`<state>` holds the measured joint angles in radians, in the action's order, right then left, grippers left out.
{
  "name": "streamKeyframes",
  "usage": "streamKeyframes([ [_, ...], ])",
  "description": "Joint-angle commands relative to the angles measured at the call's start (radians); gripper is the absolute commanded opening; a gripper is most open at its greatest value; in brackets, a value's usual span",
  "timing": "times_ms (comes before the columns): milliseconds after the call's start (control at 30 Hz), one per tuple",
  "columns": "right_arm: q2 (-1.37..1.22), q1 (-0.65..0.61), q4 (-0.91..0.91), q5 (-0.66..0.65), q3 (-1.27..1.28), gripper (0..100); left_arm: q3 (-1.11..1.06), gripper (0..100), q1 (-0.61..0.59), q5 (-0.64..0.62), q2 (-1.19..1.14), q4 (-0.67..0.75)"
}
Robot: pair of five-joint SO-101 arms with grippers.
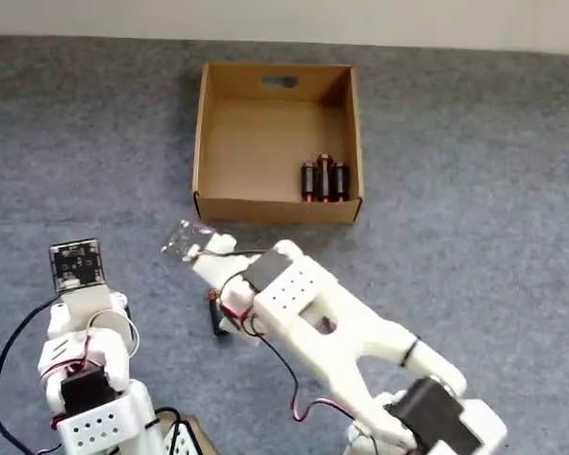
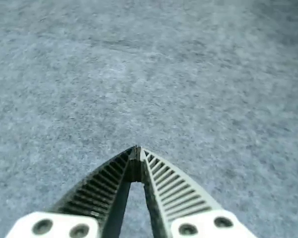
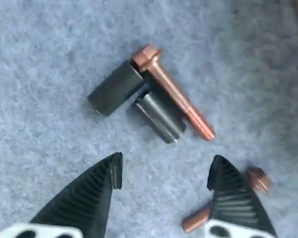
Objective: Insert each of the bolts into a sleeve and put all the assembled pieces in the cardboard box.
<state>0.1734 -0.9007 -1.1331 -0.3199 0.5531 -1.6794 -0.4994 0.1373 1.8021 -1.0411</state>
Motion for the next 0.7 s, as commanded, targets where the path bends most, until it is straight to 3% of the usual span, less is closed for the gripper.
streamKeyframes([
  [0, -0.074, -0.015, 0.025, -0.012, -0.073, 26.6, -0.015, 1, -0.024, -0.018, 0.007, 0.028],
  [233, -0.191, -0.019, 0.021, -0.012, -0.171, 26.6, -0.016, 1, -0.021, -0.021, 0.007, 0.028],
  [433, -0.203, -0.051, 0.018, -0.012, -0.151, 20.4, -0.016, 1, -0.019, -0.021, 0.007, 0.028],
  [667, -0.202, -0.094, 0.025, -0.012, -0.113, 20.1, -0.016, 1, -0.019, -0.021, 0.007, 0.025],
])
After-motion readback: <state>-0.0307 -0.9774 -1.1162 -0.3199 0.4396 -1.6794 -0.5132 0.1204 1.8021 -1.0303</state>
